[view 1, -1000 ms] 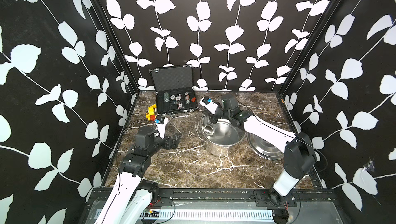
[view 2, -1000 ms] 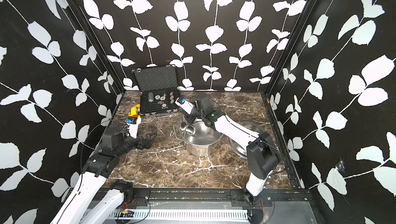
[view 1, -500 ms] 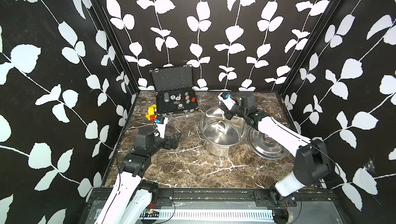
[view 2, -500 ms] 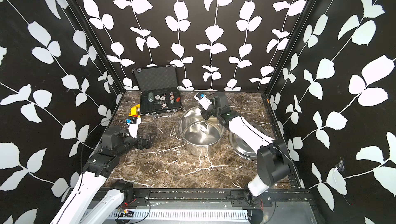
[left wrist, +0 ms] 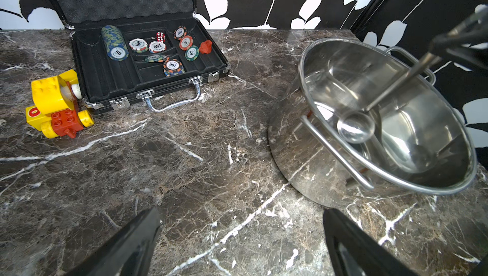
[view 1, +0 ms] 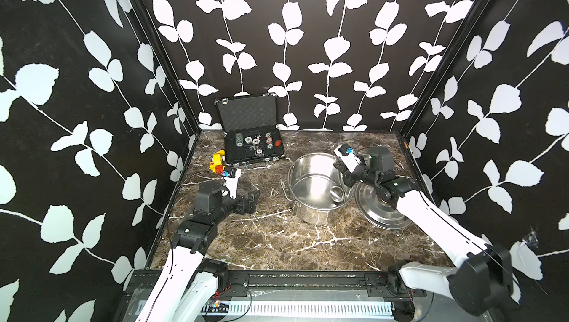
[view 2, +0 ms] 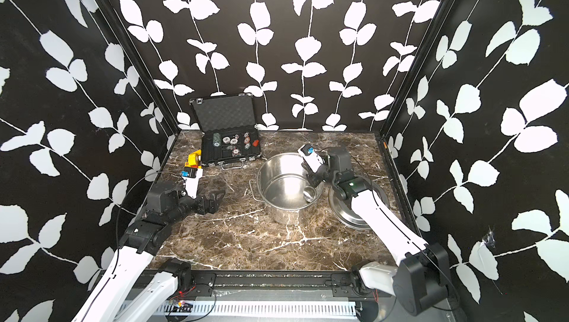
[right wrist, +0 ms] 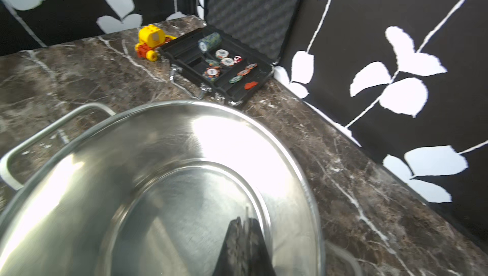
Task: Stir the soup with a spoon
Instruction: Stir the soup in the pan with a stick.
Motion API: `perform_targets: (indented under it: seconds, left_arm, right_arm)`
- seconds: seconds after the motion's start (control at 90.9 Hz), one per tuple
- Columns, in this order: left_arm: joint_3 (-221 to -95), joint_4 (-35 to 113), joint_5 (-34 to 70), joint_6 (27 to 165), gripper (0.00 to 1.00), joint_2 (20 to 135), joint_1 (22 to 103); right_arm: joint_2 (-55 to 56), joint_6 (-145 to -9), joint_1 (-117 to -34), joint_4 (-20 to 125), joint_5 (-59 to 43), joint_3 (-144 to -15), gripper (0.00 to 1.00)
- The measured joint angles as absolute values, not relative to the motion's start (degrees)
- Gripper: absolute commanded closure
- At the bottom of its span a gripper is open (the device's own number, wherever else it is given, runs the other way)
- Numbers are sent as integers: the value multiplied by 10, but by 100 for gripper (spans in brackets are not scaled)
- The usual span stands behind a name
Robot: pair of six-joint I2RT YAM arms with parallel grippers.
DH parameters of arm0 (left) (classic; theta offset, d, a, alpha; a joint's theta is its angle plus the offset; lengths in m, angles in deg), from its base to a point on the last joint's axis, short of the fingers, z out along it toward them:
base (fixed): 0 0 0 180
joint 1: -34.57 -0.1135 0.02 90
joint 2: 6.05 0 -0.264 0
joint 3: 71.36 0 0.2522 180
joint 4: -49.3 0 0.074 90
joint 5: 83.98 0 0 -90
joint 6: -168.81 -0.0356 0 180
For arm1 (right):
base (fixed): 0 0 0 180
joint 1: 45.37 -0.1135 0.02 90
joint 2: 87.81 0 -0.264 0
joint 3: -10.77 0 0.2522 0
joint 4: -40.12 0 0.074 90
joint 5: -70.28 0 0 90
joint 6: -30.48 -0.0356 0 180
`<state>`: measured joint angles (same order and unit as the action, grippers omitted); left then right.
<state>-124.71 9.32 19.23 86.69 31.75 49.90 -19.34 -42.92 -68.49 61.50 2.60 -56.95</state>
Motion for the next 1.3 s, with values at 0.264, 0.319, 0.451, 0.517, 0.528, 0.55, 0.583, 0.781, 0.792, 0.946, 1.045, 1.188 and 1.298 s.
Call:
perform_targets:
  seconds: [0.264, 0.319, 0.451, 0.517, 0.528, 0.55, 0.583, 0.781, 0.792, 0.946, 1.045, 1.188, 1.298]
  left_arm:
    - [-1247, 93, 188, 867, 1, 319, 499]
    - [-1247, 93, 188, 867, 1, 319, 499]
    - [-1247, 93, 187, 867, 1, 319, 499]
    - [-1247, 93, 187, 867, 1, 319, 499]
    - [-1247, 93, 187, 867, 1, 319, 499]
    - [-1247, 93, 186, 867, 1, 319, 499]
    - [-1247, 93, 186, 867, 1, 318, 499]
    - [-1247, 93, 186, 867, 1, 317, 499]
    - [-1247, 93, 186, 867, 1, 317, 499]
    - [-1247, 93, 186, 867, 1, 317, 499]
    - [-1247, 93, 186, 867, 1, 317, 499]
    - [-1247, 93, 186, 867, 1, 317, 499]
    - [-1247, 93, 185, 867, 1, 315, 499]
  right_arm:
    - [-267, -421, -773, 645, 38, -548, 100]
    - [-262, -415, -804, 651, 33, -556, 100]
    - [-211, -392, -866, 657, 20, -601, 100]
    - [-173, -382, -884, 651, 18, -630, 100]
    - [-166, -381, -886, 649, 17, -634, 100]
    - [-151, -378, -890, 647, 17, -645, 100]
    - [-132, -375, -894, 642, 18, -658, 100]
    - [-2, -364, -899, 620, 12, -759, 100]
    - [5, -364, -899, 617, 10, -764, 100]
    - [58, -364, -882, 585, 16, -802, 100]
    - [76, -376, -853, 563, 30, -807, 100]
    - [92, -390, -806, 544, 47, -806, 100]
    - [88, -399, -774, 528, 53, -794, 100]
